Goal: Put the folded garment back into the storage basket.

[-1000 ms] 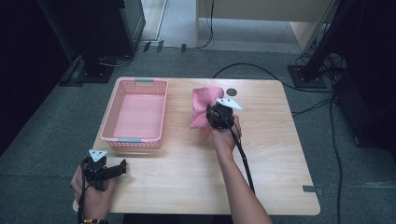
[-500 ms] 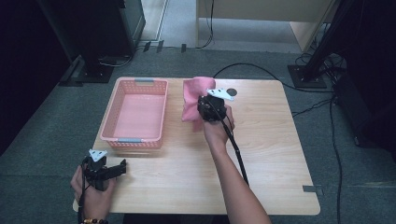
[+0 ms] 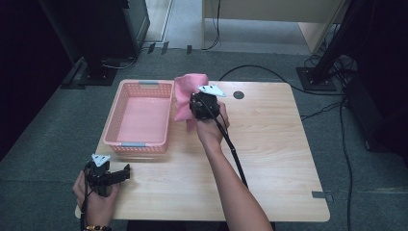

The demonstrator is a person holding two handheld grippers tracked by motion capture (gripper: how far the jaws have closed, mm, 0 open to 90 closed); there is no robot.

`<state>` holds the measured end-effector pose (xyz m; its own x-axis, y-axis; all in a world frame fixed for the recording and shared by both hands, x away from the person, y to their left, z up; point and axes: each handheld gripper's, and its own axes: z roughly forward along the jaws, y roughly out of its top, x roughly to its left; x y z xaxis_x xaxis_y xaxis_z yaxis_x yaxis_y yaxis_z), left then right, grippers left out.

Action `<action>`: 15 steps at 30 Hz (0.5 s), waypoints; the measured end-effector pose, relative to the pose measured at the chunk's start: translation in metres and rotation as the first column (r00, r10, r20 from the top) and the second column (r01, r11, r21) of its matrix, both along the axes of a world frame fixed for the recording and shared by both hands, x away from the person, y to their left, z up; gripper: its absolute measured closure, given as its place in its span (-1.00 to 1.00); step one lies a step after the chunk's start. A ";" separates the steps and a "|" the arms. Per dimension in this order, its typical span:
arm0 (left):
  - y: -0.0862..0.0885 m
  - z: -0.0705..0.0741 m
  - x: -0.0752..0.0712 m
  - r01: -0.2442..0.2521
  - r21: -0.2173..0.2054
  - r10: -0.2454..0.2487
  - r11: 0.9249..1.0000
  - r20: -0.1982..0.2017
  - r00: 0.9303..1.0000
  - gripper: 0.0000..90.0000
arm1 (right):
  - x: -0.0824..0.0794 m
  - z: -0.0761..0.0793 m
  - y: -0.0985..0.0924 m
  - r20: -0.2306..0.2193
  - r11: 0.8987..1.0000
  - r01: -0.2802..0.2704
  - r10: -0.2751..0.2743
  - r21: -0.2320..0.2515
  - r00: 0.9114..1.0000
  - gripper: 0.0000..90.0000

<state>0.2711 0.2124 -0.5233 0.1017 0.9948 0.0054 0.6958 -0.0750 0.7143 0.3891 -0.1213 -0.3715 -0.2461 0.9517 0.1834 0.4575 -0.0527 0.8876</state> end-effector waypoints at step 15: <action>0.000 0.000 0.000 0.001 0.001 -0.001 1.000 0.000 1.000 -1.00 | 0.007 0.017 0.032 0.010 0.999 -0.047 0.047 0.010 0.999 0.70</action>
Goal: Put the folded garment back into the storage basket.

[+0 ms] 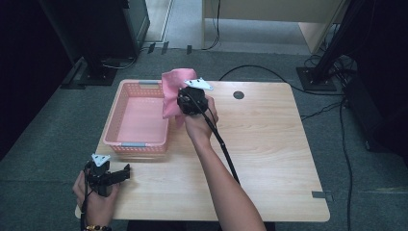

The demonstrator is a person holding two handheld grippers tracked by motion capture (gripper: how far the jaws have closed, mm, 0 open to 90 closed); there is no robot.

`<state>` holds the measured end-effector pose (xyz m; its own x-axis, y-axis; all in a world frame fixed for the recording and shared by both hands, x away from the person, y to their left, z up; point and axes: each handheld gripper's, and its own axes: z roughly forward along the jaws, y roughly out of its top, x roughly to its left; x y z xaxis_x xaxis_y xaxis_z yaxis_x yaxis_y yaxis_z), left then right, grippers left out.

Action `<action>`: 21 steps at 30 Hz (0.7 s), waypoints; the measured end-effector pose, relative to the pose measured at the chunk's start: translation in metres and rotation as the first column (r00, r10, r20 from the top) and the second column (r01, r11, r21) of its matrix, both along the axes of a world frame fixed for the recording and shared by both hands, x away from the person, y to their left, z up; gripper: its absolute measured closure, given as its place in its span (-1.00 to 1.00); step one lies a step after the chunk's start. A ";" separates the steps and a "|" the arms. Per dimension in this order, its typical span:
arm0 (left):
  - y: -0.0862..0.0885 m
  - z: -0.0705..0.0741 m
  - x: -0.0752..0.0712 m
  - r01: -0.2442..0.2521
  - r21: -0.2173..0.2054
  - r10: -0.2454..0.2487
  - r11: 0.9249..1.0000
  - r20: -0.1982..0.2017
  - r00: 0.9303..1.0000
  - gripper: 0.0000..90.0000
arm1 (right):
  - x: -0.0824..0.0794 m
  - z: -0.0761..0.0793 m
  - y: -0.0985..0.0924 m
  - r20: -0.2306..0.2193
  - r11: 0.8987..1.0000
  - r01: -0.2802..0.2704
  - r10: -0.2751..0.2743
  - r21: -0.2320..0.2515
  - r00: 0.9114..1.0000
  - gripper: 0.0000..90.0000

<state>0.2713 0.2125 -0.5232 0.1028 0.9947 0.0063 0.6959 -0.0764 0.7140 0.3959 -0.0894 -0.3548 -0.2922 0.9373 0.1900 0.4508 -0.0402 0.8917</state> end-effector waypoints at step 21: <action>0.000 0.000 0.000 0.002 0.001 -0.002 1.000 -0.003 1.000 -1.00 | 0.008 0.011 0.060 0.008 0.996 -0.083 0.084 -0.012 0.996 0.70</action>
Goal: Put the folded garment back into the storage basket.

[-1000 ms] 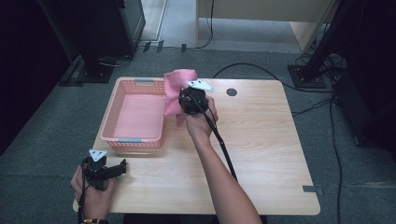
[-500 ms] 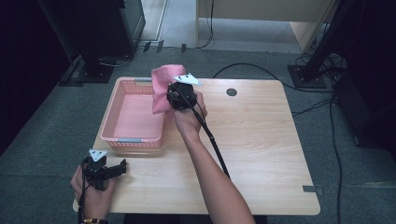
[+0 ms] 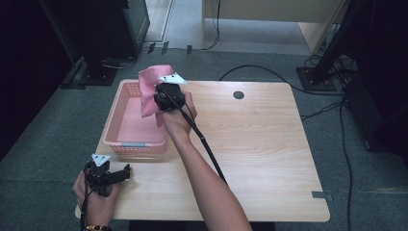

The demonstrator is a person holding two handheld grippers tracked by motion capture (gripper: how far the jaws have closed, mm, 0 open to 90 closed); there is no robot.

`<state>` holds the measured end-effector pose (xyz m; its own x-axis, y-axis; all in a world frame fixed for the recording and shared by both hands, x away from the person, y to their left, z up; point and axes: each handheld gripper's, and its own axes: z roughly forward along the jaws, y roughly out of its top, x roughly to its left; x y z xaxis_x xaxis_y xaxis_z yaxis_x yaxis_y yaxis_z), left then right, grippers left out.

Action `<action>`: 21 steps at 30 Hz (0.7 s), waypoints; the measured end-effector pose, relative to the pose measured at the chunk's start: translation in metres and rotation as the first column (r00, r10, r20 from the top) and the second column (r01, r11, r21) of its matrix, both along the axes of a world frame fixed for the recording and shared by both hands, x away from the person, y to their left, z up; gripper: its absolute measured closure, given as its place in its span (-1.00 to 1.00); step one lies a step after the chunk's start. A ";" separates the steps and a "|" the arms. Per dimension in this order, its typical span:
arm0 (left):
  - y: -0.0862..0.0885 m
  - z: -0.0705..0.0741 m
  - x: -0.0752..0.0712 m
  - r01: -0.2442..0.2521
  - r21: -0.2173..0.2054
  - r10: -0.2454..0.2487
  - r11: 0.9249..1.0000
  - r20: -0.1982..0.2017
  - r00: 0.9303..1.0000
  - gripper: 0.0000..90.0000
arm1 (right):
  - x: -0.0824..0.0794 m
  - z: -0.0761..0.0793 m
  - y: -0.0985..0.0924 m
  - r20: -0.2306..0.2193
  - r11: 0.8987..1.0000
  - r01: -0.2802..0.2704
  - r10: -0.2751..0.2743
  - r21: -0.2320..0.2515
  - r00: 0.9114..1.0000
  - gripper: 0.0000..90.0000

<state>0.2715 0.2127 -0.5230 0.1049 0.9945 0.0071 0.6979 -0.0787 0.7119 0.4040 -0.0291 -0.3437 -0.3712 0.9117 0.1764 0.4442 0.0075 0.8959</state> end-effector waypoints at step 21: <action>0.000 0.000 0.000 0.000 -0.001 0.000 1.000 0.004 1.000 -1.00 | 0.016 -0.039 0.062 -0.033 0.996 -0.087 0.087 0.005 0.996 0.69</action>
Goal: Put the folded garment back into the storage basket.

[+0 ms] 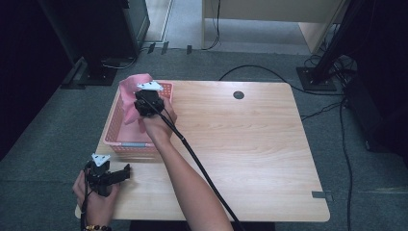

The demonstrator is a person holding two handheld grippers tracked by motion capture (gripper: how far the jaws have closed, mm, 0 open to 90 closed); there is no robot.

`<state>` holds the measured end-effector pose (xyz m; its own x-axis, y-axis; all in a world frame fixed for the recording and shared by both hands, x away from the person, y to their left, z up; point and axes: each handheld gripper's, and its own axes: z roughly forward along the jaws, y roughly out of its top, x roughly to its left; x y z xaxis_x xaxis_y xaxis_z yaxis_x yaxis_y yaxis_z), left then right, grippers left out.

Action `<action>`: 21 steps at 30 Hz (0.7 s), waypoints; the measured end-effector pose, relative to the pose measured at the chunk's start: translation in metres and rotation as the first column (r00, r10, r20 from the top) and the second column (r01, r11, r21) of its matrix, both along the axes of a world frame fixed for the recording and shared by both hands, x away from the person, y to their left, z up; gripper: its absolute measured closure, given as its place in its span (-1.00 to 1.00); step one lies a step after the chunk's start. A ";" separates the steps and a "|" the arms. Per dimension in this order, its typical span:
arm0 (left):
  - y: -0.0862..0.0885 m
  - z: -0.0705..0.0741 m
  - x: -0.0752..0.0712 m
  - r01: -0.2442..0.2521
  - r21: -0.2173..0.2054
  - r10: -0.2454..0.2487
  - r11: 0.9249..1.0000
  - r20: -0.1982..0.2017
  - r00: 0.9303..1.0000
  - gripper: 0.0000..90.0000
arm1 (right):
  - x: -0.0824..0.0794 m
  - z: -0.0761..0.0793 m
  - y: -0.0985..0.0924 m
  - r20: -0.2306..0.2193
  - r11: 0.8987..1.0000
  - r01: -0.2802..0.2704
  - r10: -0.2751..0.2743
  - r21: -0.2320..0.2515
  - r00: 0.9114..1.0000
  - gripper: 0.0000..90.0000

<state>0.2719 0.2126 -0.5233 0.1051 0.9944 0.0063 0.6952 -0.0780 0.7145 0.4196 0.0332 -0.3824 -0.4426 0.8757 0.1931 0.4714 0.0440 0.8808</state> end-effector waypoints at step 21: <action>0.000 0.000 0.000 0.001 0.001 -0.001 1.000 0.000 1.000 -1.00 | 0.013 -0.033 0.035 -0.041 0.994 -0.043 0.047 0.100 0.998 0.68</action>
